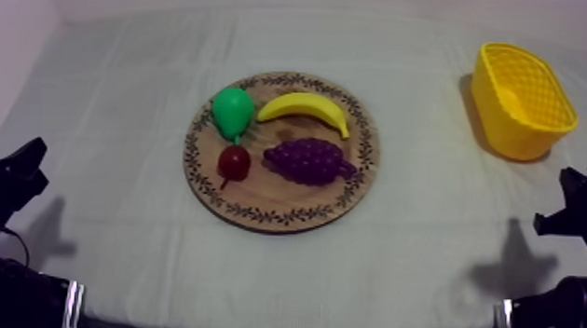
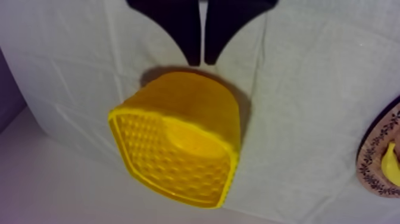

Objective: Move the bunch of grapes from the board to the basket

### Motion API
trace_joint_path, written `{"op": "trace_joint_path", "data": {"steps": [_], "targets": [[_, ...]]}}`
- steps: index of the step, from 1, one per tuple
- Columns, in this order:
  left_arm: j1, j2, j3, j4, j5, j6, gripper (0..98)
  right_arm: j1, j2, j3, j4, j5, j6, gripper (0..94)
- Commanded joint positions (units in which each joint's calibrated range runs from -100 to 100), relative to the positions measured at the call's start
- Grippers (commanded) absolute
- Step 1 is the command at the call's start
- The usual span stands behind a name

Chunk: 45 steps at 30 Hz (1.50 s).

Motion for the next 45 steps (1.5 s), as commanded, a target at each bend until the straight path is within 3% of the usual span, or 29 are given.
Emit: {"op": "trace_joint_path", "data": {"steps": [1, 25, 35, 45], "targets": [[0.0, 0.0, -0.03, -0.03, -0.05, 0.01, 0.1, 0.0, 0.0, 0.04, -0.03, 0.01, -0.02, 0.3], [0.0, 0.0, -0.03, -0.03, -0.05, 0.01, 0.1, -0.07, 0.0, 0.04, -0.03, 0.01, -1.3, 0.6], [0.0, 0.0, -0.03, -0.03, -0.05, 0.01, 0.1, -0.83, 0.86, -0.93, -0.22, -0.51, -0.07, 0.5], [0.0, 0.0, -0.03, -0.03, -0.05, 0.01, 0.1, -6.9, 21.05, -21.82, 1.41, 1.27, -3.7, 0.5]]}}
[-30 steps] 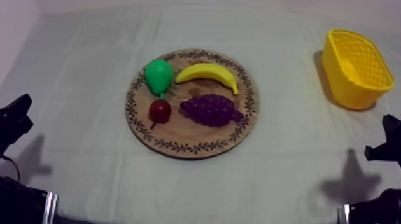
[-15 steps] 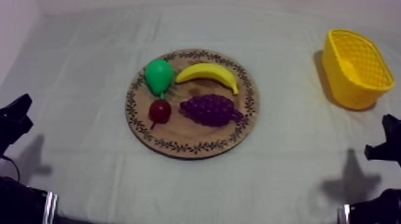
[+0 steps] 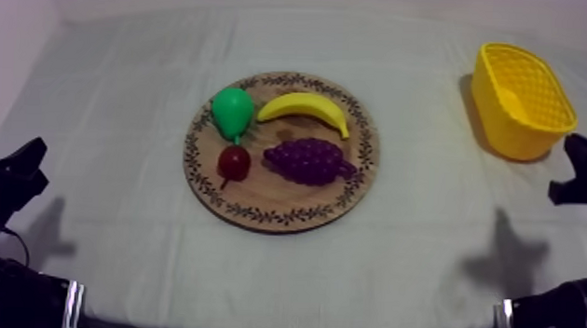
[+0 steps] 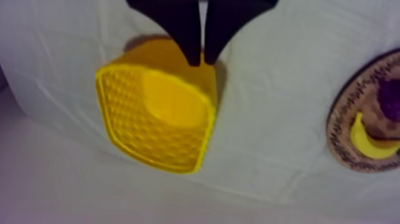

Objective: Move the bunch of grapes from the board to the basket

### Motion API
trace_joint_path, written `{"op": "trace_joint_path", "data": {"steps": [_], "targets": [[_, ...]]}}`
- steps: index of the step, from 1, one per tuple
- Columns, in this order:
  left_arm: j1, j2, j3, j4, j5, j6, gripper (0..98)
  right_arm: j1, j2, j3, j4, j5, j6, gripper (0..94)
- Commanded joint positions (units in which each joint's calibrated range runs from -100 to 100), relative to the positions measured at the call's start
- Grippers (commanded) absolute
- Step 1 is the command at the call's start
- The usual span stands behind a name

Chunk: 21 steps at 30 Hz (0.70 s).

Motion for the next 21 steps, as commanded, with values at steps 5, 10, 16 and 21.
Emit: {"op": "trace_joint_path", "data": {"steps": [5, 10, 16, 21], "targets": [[0.0, 0.0, -0.03, -0.03, -0.05, 0.01, 0.1, -4.55, 19.18, -22.3, -0.58, 4.83, -0.22, 0.5], [0.0, 0.0, -0.03, -0.03, -0.05, 0.01, 0.1, -7.69, 30.38, -35.69, -1.06, 10.89, 1.15, 0.5], [0.0, 0.0, -0.03, -0.03, -0.05, 0.01, 0.1, -10.85, 42.24, -49.78, -1.83, 18.91, 4.15, 0.6], [0.0, 0.0, -0.03, -0.03, -0.05, 0.01, 0.1, -13.24, 50.66, -58.56, -2.44, 23.06, 6.31, 0.7]]}}
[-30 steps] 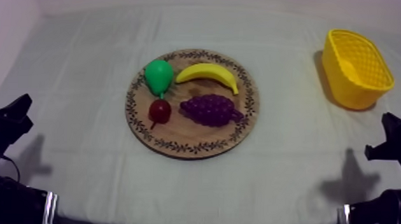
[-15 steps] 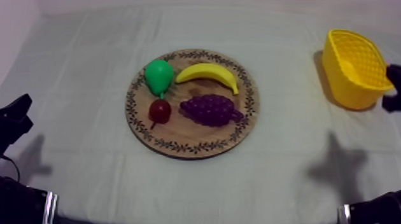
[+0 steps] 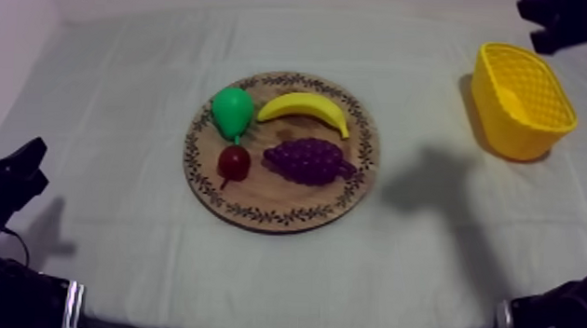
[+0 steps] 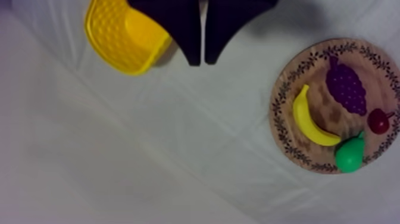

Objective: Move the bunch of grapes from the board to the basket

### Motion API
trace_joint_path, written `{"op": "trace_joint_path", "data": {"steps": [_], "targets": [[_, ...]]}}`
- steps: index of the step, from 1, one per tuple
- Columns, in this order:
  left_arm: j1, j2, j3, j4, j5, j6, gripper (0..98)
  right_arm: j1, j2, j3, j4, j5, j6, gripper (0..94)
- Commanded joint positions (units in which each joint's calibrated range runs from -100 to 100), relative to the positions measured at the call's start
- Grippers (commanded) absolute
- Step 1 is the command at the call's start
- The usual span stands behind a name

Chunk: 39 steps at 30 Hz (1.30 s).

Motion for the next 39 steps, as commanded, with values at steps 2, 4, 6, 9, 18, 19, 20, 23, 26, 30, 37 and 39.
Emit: {"op": "trace_joint_path", "data": {"steps": [2, 4, 6, 9, 18, 19, 20, 23, 26, 30, 37, 39], "targets": [[0.0, 0.0, -0.03, -0.03, -0.05, 0.01, 0.1, -1.8, 8.24, -9.81, -0.54, 3.71, 1.97, 0.7], [0.0, 0.0, -0.03, -0.03, -0.05, 0.01, 0.1, -2.84, 11.37, -13.29, -0.9, 6.27, 3.19, 0.8], [0.0, 0.0, -0.03, -0.03, -0.05, 0.01, 0.1, -3.82, 14.4, -16.84, -1.25, 9.07, 4.35, 0.8], [0.0, 0.0, -0.03, -0.03, -0.05, 0.01, 0.1, -5.13, 18.58, -22.14, -1.62, 13.43, 5.94, 0.8], [0.0, 0.0, -0.03, -0.03, -0.05, 0.01, 0.1, -9.17, 28.36, -32.84, -1.88, 24.46, 9.56, 0.8], [0.0, 0.0, -0.03, -0.03, -0.05, 0.01, 0.1, -9.64, 29.21, -33.7, -1.88, 25.66, 9.78, 0.8], [0.0, 0.0, -0.03, -0.03, -0.05, 0.01, 0.1, -10.13, 30.04, -34.57, -1.86, 26.83, 9.95, 0.8], [0.0, 0.0, -0.03, -0.03, -0.05, 0.01, 0.1, -11.74, 32.55, -37.35, -1.6, 30.47, 10.08, 0.8], [0.0, 0.0, -0.03, -0.03, -0.05, 0.01, 0.1, -13.42, 35.3, -40.01, -1.29, 34.26, 9.83, 0.8], [0.0, 0.0, -0.03, -0.03, -0.05, 0.01, 0.1, -15.83, 39.56, -43.41, -0.63, 38.6, 8.33, 0.8], [0.0, 0.0, -0.03, -0.03, -0.05, 0.01, 0.1, -18.9, 47.35, -48.35, 0.07, 41.28, 4.04, 0.8], [0.0, 0.0, -0.03, -0.03, -0.05, 0.01, 0.1, -19.52, 49.44, -48.93, 0.45, 41.46, 3.16, 0.8]]}}
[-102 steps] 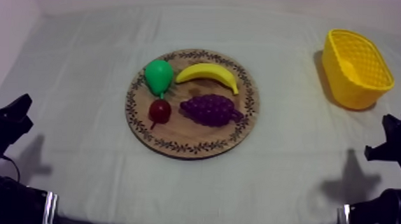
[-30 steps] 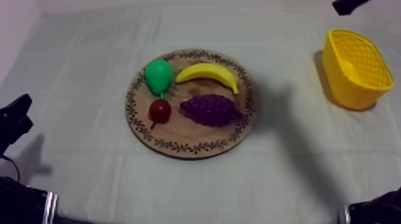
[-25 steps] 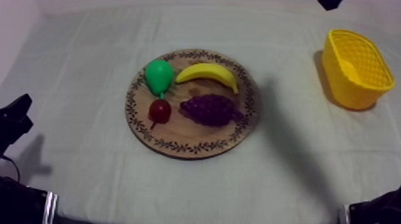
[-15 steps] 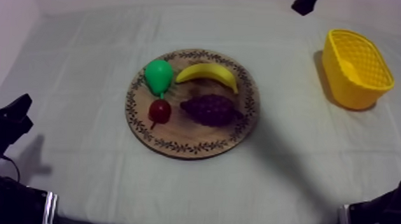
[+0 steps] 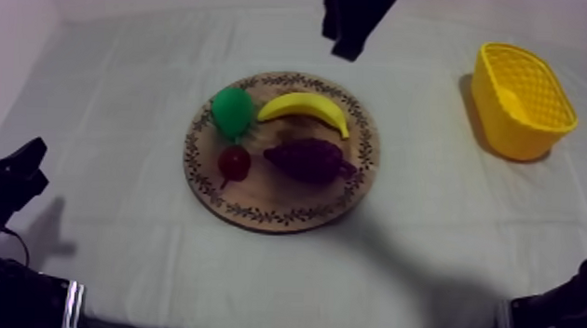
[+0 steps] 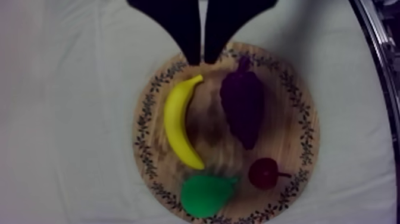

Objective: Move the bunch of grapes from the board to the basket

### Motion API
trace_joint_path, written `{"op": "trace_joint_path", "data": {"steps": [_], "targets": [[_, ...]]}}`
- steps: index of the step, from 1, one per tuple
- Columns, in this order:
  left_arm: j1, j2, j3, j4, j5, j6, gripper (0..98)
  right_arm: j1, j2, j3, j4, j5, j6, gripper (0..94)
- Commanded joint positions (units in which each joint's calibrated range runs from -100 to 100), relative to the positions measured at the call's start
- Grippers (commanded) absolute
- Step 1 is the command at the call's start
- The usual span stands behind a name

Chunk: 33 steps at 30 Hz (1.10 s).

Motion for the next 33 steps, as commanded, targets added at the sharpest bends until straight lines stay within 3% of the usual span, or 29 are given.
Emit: {"op": "trace_joint_path", "data": {"steps": [1, 10, 17, 21, 24, 26, 29, 33], "targets": [[0.0, 0.0, -0.03, -0.03, -0.05, 0.01, 0.1, -0.62, 2.92, -0.33, 0.5, 0.37, -1.22, 0.8], [0.0, 0.0, -0.03, -0.03, -0.05, 0.01, 0.1, -3.0, 9.54, -1.36, 3.43, 0.62, -1.54, 0.8], [0.0, 0.0, -0.03, -0.03, -0.05, 0.01, 0.1, -3.67, 11.75, -0.62, 3.9, 0.67, 0.03, 3.4], [0.0, 0.0, -0.03, -0.03, -0.05, 0.01, 0.1, -3.3, 12.07, -1.01, 3.66, 0.68, -0.86, 29.1], [0.0, 0.0, -0.03, -0.03, -0.05, 0.01, 0.1, -2.82, 11.83, -0.81, 3.67, 0.68, -1.63, 63.5], [0.0, 0.0, -0.03, -0.03, -0.05, 0.01, 0.1, -2.56, 11.5, -0.37, 3.66, 0.68, -1.65, 78.3], [0.0, 0.0, -0.03, -0.03, -0.05, 0.01, 0.1, -2.33, 10.99, -0.2, 3.6, 0.63, -1.78, 88.0], [0.0, 0.0, -0.03, -0.03, -0.05, 0.01, 0.1, -2.27, 10.4, 0.69, 3.41, 0.61, -1.65, 92.0]]}}
